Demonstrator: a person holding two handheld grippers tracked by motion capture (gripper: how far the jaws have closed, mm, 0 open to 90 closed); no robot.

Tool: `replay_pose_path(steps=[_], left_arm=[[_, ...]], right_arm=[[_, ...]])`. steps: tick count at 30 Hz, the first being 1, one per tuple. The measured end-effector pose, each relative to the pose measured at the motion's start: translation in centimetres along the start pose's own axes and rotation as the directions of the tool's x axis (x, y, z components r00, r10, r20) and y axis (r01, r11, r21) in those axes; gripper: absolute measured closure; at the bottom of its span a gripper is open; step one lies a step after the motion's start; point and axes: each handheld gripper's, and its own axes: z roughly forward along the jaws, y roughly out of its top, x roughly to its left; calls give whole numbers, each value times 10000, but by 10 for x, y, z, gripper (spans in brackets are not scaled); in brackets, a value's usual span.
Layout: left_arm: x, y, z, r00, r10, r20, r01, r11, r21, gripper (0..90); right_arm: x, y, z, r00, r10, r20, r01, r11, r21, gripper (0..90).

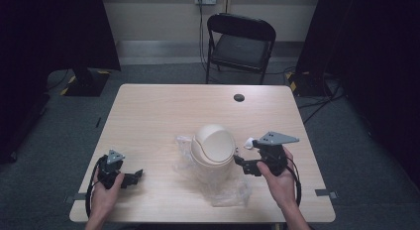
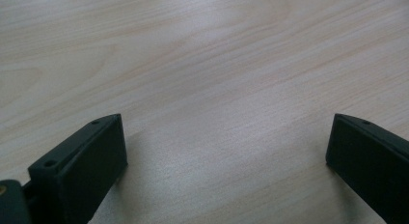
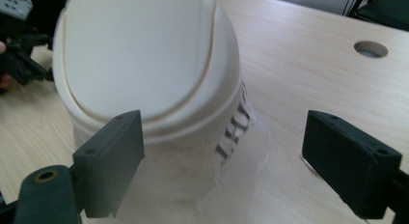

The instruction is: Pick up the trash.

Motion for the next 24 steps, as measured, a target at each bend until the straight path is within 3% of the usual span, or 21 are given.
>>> replay_pose_path(steps=[8,24], left_arm=[[0,0,0,10000,3,3,-3,10000,0,1],[0,0,0,10000,0,4,0,10000,-1,1]], right_arm=[[5,18,19,9996,-235,-166,238,9995,208,141],[-3,14,49,9999,-9,-163,23,9966,826,138]])
